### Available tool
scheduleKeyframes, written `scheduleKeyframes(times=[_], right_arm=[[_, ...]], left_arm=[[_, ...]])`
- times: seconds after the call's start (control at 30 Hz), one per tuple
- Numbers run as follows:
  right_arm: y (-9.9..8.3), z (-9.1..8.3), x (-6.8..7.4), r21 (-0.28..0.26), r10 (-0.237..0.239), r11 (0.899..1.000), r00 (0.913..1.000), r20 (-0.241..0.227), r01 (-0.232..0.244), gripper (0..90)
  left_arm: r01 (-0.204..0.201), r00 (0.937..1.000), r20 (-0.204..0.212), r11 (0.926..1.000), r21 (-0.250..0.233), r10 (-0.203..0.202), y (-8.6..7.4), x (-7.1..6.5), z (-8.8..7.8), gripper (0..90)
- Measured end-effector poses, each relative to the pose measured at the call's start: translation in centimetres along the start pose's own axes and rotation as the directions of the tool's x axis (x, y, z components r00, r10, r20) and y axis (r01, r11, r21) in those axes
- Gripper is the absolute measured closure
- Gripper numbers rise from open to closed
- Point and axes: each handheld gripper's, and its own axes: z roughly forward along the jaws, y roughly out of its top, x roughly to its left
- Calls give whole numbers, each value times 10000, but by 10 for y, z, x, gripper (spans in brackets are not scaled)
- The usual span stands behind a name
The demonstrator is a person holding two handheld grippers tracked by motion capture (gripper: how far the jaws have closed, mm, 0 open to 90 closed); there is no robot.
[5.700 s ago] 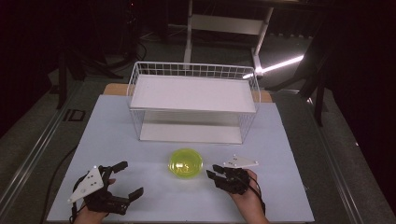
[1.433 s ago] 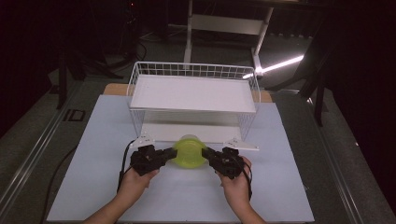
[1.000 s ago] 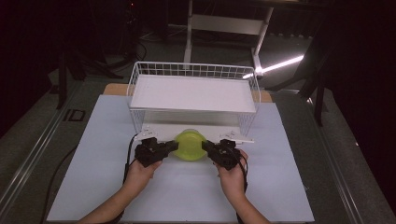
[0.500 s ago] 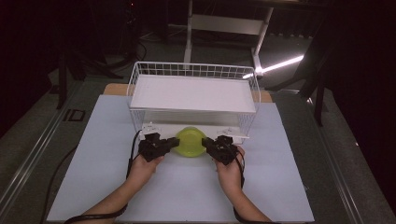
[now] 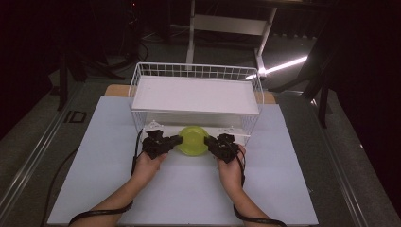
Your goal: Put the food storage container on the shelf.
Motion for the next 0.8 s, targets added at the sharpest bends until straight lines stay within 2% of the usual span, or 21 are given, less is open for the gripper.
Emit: scheduleKeyframes(times=[0.13, 0.27, 0.37, 0.43, 0.5, 0.57, 0.6, 0.63, 0.8], right_arm=[[2, 2, -1, -115, 12, 9999, 10000, 63, -11, 746], [5, 5, 0, -249, -389, 9989, 9988, 310, 397, 730], [5, 6, 1, -540, -810, 9950, 9950, 591, 843, 731], [6, 7, 1, -631, -801, 9945, 9948, 635, 841, 729], [8, 13, 0, -803, -788, 9931, 9934, 831, 854, 690], [9, 17, -1, -834, -907, 9916, 9909, 993, 991, 674], [9, 17, -1, -834, -907, 9916, 9909, 993, 991, 674], [10, 19, -1, -912, -863, 9911, 9897, 1146, 970, 631], [10, 26, -5, -1097, -721, 9903, 9906, 1164, 849, 580]], left_arm=[[-42, 9999, -123, 9999, -123, 41, 3, 1, 3, 799], [-118, 9995, -302, 9992, -391, 106, 4, 2, 5, 782], [-85, 9994, -325, 9984, -566, 67, 4, 4, 6, 766], [-51, 9995, -328, 9979, -641, 30, 4, 5, 7, 756], [-12, 9978, -657, 9965, -834, -43, 6, 7, 11, 728], [199, 9983, -533, 9960, -867, -246, 8, 11, 13, 716], [199, 9983, -533, 9960, -867, -246, 8, 11, 13, 714], [178, 9960, -859, 9958, -900, -255, 9, 12, 14, 689], [-79, 9943, -1065, 9955, -940, -22, 11, 13, 17, 649]])
